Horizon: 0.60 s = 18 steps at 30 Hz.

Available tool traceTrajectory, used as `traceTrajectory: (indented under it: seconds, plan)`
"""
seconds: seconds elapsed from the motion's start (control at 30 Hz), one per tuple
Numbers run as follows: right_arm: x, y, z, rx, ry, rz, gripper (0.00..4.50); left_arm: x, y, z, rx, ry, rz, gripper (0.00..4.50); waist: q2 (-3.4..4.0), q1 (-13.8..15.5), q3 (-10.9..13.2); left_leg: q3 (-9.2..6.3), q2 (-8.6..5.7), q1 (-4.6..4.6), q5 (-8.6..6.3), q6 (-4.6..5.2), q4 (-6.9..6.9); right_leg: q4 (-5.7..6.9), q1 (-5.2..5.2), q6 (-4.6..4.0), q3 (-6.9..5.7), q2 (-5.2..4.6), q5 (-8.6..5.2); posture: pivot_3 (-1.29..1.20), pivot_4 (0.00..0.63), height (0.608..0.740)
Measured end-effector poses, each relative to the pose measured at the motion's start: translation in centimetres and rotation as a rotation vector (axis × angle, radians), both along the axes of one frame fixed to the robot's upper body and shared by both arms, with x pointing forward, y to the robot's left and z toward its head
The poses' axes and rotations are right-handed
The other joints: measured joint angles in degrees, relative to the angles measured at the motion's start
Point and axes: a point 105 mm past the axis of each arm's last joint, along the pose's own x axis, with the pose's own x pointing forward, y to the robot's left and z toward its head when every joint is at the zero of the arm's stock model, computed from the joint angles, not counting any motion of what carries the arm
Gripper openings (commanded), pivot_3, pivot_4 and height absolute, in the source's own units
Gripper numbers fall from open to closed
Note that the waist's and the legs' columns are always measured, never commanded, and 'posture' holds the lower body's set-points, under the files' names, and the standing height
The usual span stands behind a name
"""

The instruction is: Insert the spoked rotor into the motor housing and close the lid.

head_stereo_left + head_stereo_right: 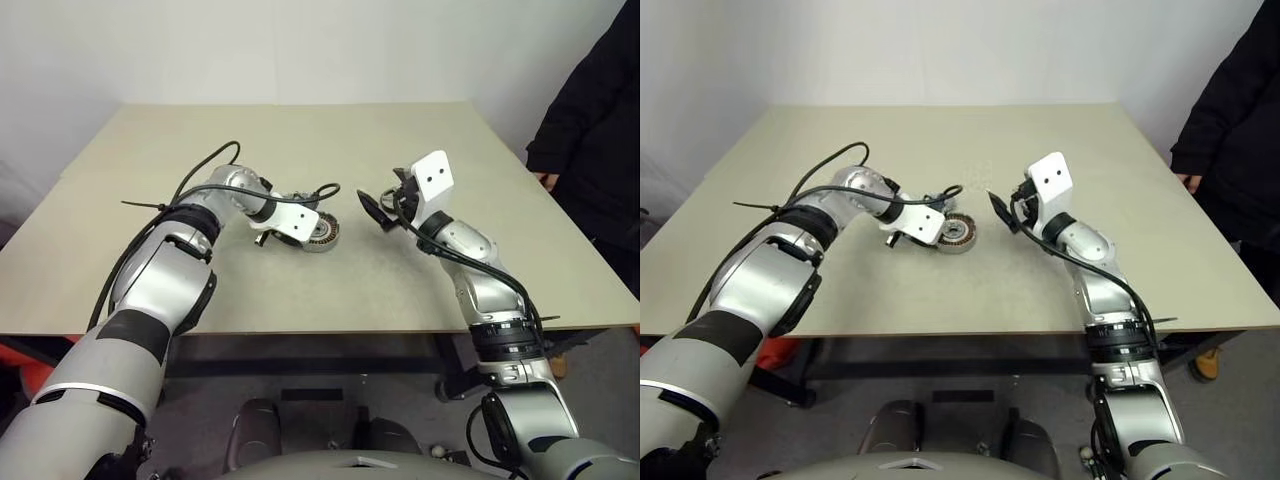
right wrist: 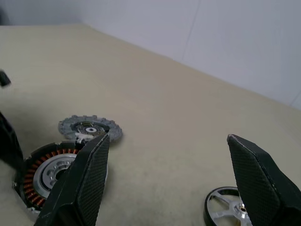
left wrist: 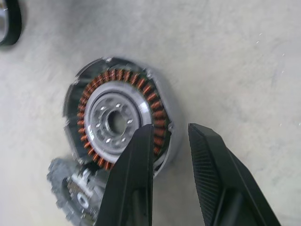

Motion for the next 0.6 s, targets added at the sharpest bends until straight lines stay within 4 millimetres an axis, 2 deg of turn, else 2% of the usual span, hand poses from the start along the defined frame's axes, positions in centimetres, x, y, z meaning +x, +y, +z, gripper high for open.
traceTrajectory:
  seconds: [0.13,0.23,0.43,0.6]
  plan:
    - [-0.1,-0.3,-0.3,-0.012,0.01,0.001,4.5,0.7,1.6,1.8,-0.119,-0.003,0.087,1.25,0.0,-0.02,0.0,0.01,0.0,0.01,0.0,0.0,0.0,0.01,0.0,0.0,0.0,0.0,0.0,0.0,0.0,0.74]
    - [-0.2,-0.4,-0.4,-0.018,0.012,0.007,4.5,1.0,3.0,2.2,-0.167,-0.007,0.141,1.25,0.0,-0.04,0.0,0.01,0.0,0.04,0.0,0.0,0.0,0.01,0.01,0.0,0.01,0.0,0.0,0.0,0.0,0.74]
    - [-0.1,-0.1,-0.2,-0.022,0.01,0.026,4.5,1.2,6.5,-0.1,-0.189,0.002,0.293,1.25,0.0,-0.13,0.0,0.0,0.02,0.04,0.0,-0.01,-0.01,0.03,0.0,0.0,0.01,0.01,0.0,0.0,0.0,0.74]
    - [-0.1,0.3,-0.3,-0.03,0.022,0.056,4.5,0.8,7.0,-1.5,-0.196,0.026,0.321,1.25,-0.02,0.07,0.01,0.0,0.0,0.0,0.0,-0.02,-0.01,0.03,0.02,0.0,0.01,0.0,0.0,0.0,0.0,0.74]
